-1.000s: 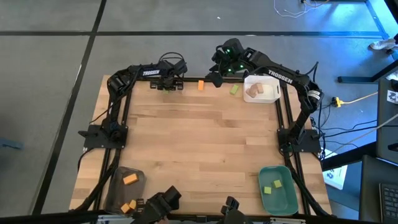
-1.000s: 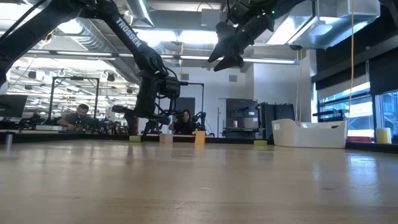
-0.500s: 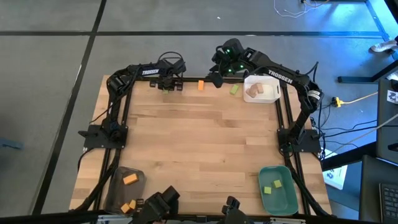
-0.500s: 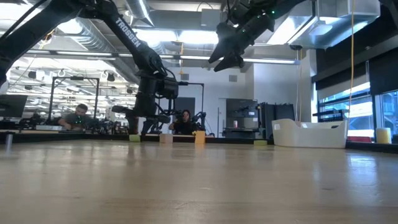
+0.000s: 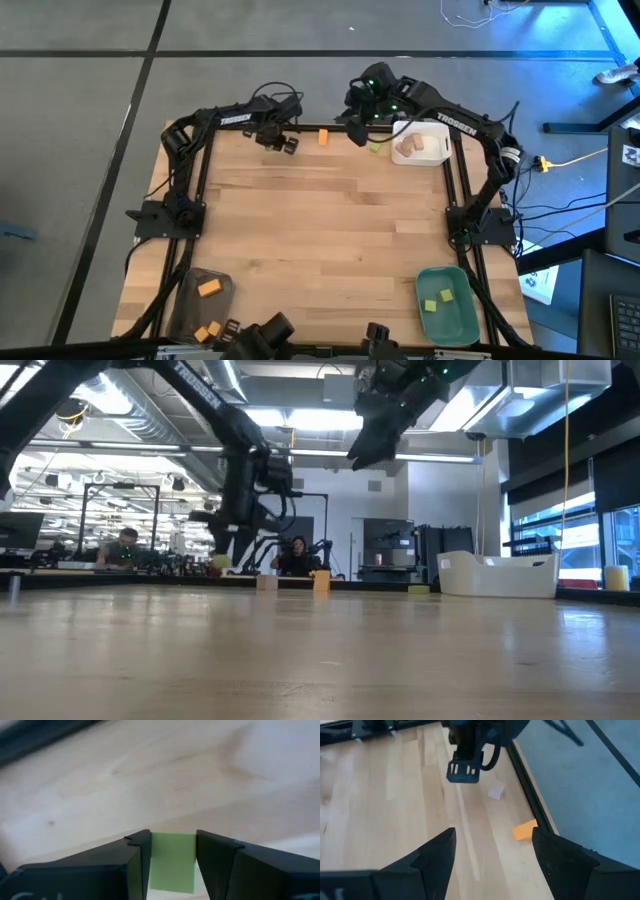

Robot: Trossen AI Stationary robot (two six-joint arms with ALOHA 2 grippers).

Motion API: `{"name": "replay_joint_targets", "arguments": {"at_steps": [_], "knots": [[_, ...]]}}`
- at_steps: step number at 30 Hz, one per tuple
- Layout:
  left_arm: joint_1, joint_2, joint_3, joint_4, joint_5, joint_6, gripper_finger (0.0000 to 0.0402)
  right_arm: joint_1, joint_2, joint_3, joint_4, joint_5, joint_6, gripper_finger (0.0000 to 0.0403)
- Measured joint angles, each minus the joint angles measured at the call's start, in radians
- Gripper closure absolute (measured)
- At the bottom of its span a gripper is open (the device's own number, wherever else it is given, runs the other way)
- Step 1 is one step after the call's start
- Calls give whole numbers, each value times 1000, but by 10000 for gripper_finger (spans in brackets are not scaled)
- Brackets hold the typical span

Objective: Sort & place blocks by color
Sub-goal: Put the left green block into the blue bin

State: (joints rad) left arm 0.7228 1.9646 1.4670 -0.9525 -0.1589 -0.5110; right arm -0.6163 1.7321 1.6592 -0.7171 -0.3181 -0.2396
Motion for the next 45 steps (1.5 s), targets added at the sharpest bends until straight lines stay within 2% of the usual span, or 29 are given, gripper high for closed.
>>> {"name": "replay_joint_targets", "arguments": {"at_steps": [6, 14, 22, 26, 29, 35, 40, 45], "knots": [[-52, -93, 1, 10, 33, 149, 300, 21, -80, 0, -93, 2, -109, 141], [-95, -252, 2, 20, 176, 363, 300, 106, -156, 0, -154, 1, -243, 141], [-141, -412, 2, 63, 463, 582, 300, 195, -157, 0, -103, 1, -263, 141], [-151, -445, 2, 90, 660, 657, 301, 235, -157, 0, -45, 0, -292, 141], [-162, -447, 2, 136, 753, 662, 301, 276, -156, 0, -15, 1, -396, 141], [-210, -447, 2, 267, 810, 678, 301, 359, -156, 1, 25, 1, -525, 141], [-237, -447, 2, 357, 881, 617, 301, 400, -156, 1, 63, 2, -532, 141], [-270, -447, 2, 446, 892, 568, 301, 422, -137, 2, 68, 3, -529, 141]]}}
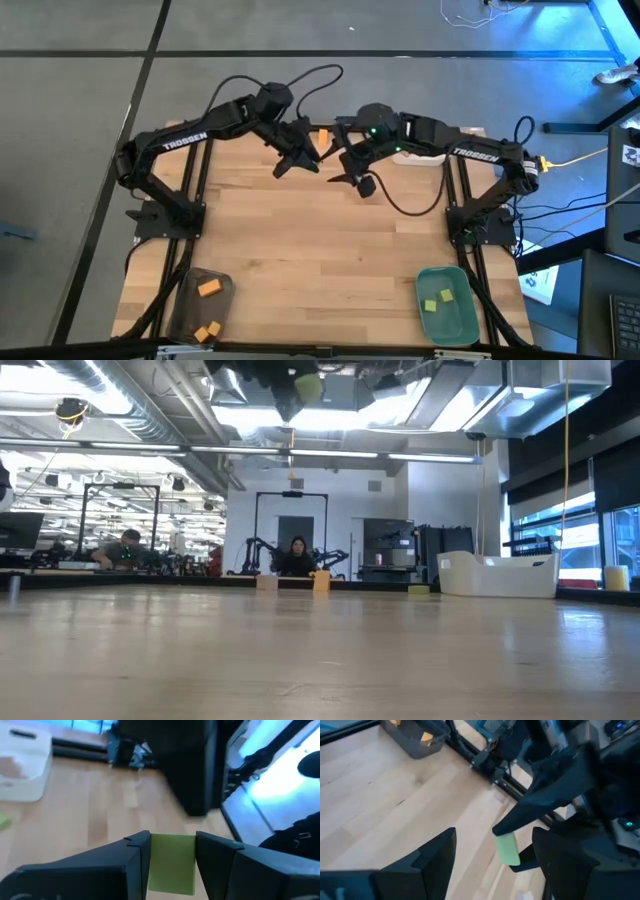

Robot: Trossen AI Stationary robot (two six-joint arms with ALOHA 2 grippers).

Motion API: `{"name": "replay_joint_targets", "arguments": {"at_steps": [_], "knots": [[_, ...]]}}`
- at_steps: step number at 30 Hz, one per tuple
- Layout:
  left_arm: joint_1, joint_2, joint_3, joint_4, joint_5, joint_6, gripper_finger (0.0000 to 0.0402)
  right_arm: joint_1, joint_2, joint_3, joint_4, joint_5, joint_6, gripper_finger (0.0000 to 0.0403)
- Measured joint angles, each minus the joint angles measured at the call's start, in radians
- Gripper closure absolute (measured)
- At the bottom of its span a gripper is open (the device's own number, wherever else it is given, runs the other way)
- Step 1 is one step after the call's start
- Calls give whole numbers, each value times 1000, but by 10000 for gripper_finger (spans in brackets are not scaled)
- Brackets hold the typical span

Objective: Sort & place blocks by color
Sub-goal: Put the left green block into the blue bin

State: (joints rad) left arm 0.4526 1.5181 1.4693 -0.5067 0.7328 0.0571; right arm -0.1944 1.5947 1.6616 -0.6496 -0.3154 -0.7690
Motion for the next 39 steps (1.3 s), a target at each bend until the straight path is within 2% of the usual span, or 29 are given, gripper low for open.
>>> {"name": "replay_joint_targets", "arguments": {"at_steps": [18, 26, 30, 39], "knots": [[-21, 1, 0, 120, 45, -133, 301, 16, 31, 0, 8, -3, -30, 141], [-22, 0, 0, 126, 46, -139, 301, 16, 45, 0, 34, -27, -30, 145], [-24, 0, 0, 130, 49, -156, 301, 16, 47, 0, 45, -27, -30, 169], [-39, 0, 0, 137, 44, -161, 301, 13, 47, 0, 68, -20, -35, 263]]}}
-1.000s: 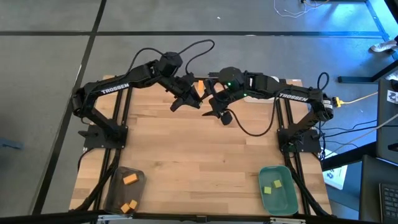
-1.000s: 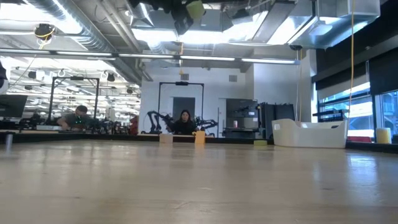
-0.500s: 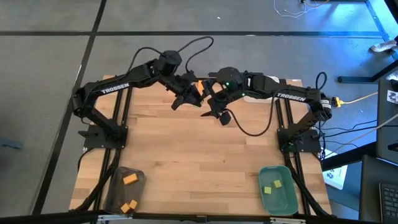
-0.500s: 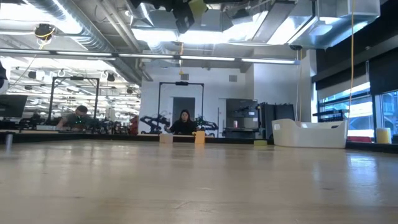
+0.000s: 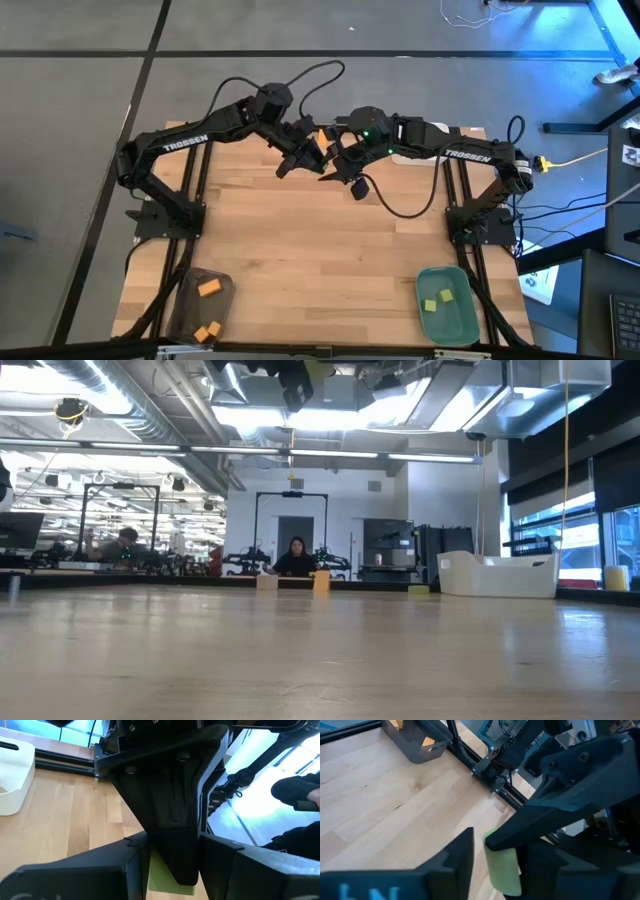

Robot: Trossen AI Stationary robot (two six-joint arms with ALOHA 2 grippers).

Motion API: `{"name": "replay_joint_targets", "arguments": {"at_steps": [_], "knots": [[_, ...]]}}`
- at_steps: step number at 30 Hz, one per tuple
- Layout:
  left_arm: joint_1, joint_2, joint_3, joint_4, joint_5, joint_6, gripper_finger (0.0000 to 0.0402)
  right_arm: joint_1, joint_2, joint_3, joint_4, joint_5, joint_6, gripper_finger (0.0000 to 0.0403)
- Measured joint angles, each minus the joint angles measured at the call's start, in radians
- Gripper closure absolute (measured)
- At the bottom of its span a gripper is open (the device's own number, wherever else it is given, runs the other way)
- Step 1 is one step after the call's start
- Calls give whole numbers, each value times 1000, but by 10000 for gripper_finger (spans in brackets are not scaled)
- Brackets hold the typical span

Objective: Sort & place blocks by color
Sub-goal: Put the left green block into the blue bin

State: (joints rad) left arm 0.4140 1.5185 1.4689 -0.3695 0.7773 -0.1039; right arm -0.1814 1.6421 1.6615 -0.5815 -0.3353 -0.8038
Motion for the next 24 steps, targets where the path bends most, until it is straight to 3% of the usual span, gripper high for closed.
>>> {"name": "replay_joint_targets", "arguments": {"at_steps": [8, 13, 18, 24], "knots": [[-3, 0, 0, 0, 3, 2, 301, 0, 0, 0, 1, 8, -21, 324], [-3, 0, 0, 1, 0, 4, 300, 1, 0, 0, -3, 19, -22, 328], [-4, 0, 0, -22, -75, 9, 252, 1, 2, -2, -12, 38, -10, 331], [-3, -1, 2, -96, -154, 156, 231, 8, -8, -4, -54, 142, 15, 331]]}}
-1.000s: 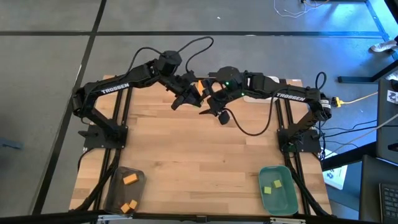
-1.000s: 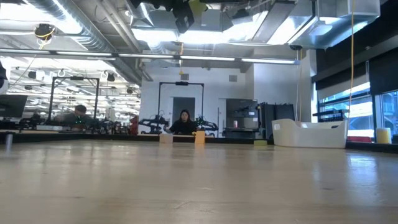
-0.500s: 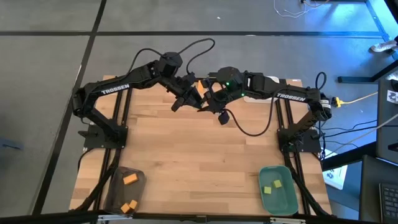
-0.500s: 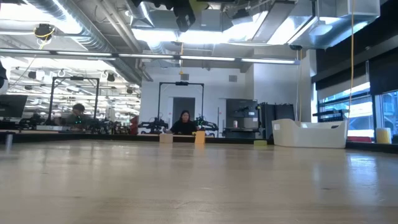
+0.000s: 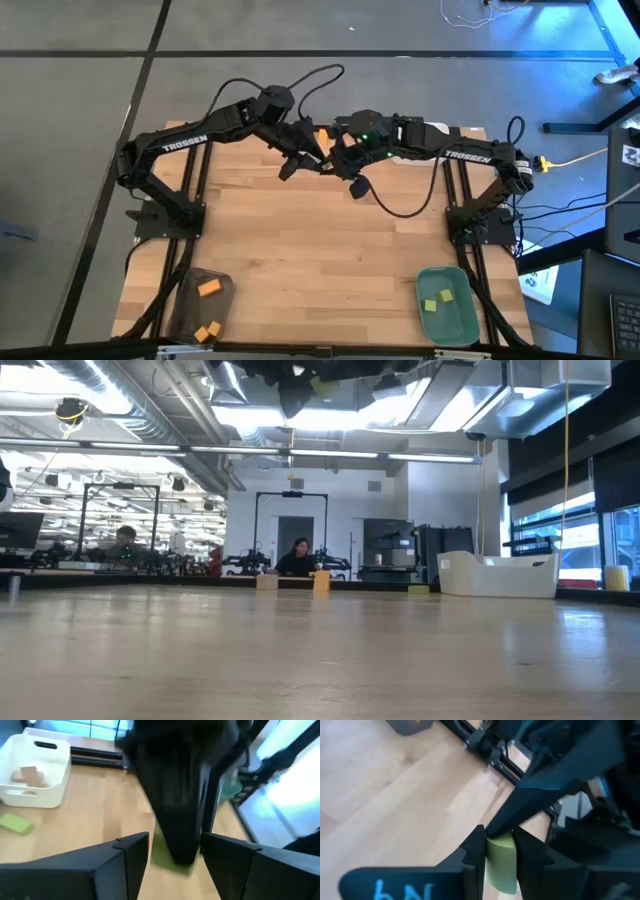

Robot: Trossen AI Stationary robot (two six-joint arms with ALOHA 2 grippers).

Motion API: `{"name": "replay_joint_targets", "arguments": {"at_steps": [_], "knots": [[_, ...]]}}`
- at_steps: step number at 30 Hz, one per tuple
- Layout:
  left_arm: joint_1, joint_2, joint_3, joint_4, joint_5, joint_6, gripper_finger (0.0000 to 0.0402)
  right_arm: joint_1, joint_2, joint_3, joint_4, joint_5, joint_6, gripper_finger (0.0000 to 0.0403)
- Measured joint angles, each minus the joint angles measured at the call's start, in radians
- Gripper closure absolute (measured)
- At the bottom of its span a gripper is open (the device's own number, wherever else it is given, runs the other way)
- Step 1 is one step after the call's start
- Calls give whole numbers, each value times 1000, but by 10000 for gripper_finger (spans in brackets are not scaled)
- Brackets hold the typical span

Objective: Sort & place blocks by color
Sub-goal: Put the left green block into the blue bin

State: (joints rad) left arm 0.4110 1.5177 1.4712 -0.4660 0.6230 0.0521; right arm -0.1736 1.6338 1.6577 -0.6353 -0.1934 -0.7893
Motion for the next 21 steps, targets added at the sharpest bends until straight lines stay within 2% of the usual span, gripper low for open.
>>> {"name": "replay_joint_targets", "arguments": {"at_steps": [3, 7, 14, 17, 21], "knots": [[0, 0, 0, -10, -45, 79, 231, 3, -19, 0, -30, 24, 36, 331], [15, 0, 0, -16, -133, 151, 231, 10, -50, 0, -75, 67, 172, 331], [45, 0, 0, -20, -300, 283, 230, 91, -145, 2, -280, 330, 490, 331], [54, 0, 0, -20, -329, 322, 229, 151, -188, 2, -392, 428, 732, 331], [58, 0, 0, -20, -329, 352, 229, 220, -221, 4, -578, 446, 1111, 331]]}}
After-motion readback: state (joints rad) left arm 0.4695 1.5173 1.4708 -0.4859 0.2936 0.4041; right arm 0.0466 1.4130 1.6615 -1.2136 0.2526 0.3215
